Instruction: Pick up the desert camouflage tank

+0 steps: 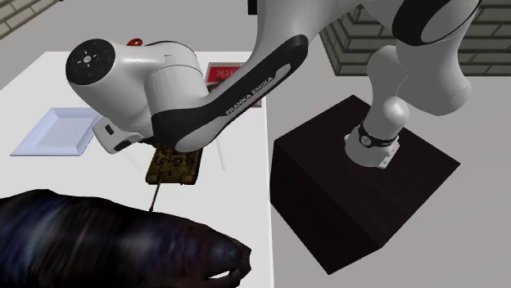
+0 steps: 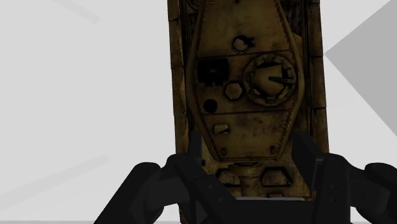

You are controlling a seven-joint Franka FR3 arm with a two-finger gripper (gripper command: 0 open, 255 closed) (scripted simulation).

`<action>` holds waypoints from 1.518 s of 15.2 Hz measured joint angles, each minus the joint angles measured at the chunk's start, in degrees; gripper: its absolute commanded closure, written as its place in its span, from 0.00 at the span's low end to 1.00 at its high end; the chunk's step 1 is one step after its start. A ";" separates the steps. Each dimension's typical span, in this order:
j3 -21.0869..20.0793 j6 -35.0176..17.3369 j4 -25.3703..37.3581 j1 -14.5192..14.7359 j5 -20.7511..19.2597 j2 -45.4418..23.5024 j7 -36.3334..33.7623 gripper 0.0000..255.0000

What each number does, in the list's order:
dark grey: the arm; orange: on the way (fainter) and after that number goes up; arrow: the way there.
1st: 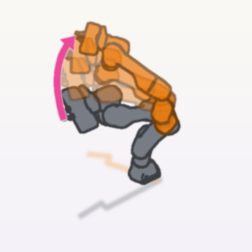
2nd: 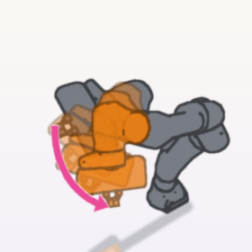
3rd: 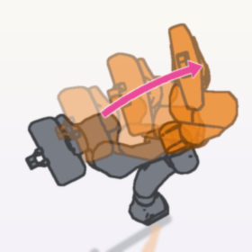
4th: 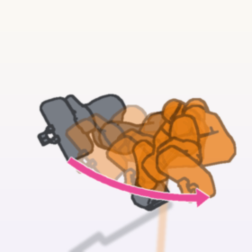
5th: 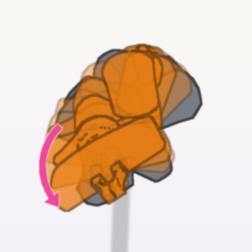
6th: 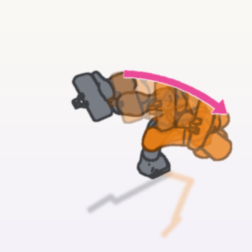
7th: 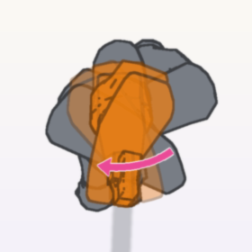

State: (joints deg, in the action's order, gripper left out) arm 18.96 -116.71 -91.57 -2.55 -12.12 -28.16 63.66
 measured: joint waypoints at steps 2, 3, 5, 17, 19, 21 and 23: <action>0.00 -0.02 -0.01 -0.01 0.01 0.01 0.01 1.00; 0.00 -0.04 0.00 -0.01 0.01 0.01 0.00 1.00; 0.00 -0.08 -0.02 -0.02 0.01 0.02 0.01 1.00; 0.22 4.91 2.90 0.21 -0.10 1.98 1.13 1.00; 0.27 6.26 3.94 0.20 -0.08 2.38 1.54 1.00; 0.32 7.56 4.80 0.27 -0.12 2.85 1.81 1.00; 0.32 8.91 6.03 0.30 -0.06 3.00 2.12 1.00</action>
State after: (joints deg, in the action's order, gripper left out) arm 19.28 -107.80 -85.54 -2.25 -12.18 -25.16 65.77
